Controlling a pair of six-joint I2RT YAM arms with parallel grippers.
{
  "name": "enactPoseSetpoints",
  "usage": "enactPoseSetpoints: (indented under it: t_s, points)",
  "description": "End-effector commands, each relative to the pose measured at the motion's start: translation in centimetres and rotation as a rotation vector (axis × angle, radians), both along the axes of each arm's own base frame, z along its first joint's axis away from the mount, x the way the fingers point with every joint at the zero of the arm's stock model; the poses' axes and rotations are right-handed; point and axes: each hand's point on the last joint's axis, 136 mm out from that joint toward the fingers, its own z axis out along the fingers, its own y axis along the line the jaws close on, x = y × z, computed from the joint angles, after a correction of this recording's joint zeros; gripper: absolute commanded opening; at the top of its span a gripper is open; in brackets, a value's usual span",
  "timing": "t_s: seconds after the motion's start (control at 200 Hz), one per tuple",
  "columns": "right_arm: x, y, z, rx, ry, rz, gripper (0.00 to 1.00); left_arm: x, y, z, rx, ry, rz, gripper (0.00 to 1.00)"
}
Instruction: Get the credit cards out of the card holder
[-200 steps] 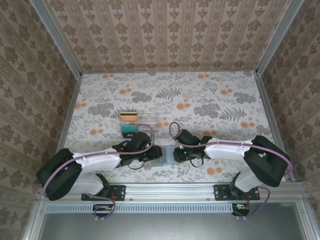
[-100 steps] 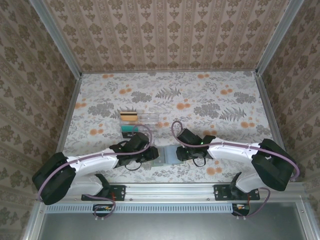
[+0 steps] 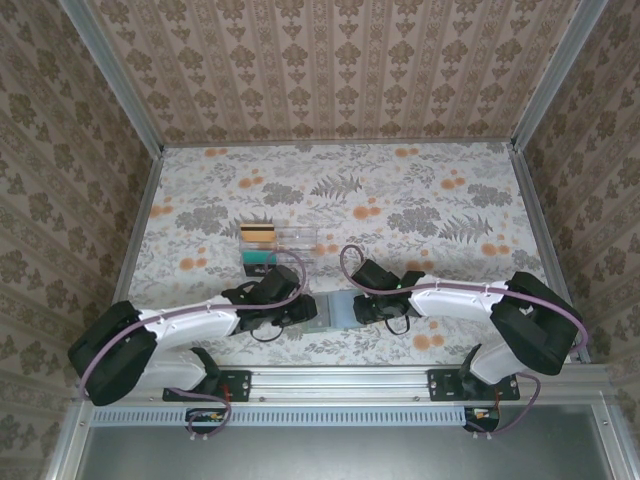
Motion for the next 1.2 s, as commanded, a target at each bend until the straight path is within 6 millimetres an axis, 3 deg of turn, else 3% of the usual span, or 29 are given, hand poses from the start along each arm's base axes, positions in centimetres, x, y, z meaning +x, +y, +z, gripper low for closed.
enactPoseSetpoints:
  t_s: [0.0,0.295,0.565,0.835,1.045,1.195]
  points:
    - [-0.4,-0.4,-0.6,-0.015,0.015,-0.007,0.25,0.2,-1.3,0.7,-0.035,-0.005,-0.026,0.35]
    - [-0.5,-0.5,-0.7,-0.014,0.018,-0.009,0.24,0.3,-1.3,0.9,-0.027,-0.012,-0.029,0.33]
    - [-0.6,-0.4,-0.9,-0.014,0.024,-0.006,0.24,1.0,-0.9,2.9,-0.049,-0.088,-0.011,0.33]
    - [-0.6,-0.3,-0.9,-0.012,0.027,-0.005,0.24,0.7,-0.7,1.5,0.000,-0.042,-0.010,0.31]
    - [-0.5,-0.3,-1.0,-0.016,0.027,-0.007,0.24,1.2,0.5,2.3,0.033,-0.085,0.031,0.30]
    - [-0.6,-0.4,-1.1,-0.017,0.032,-0.009,0.24,1.3,-0.6,3.0,-0.031,-0.103,0.001,0.30]
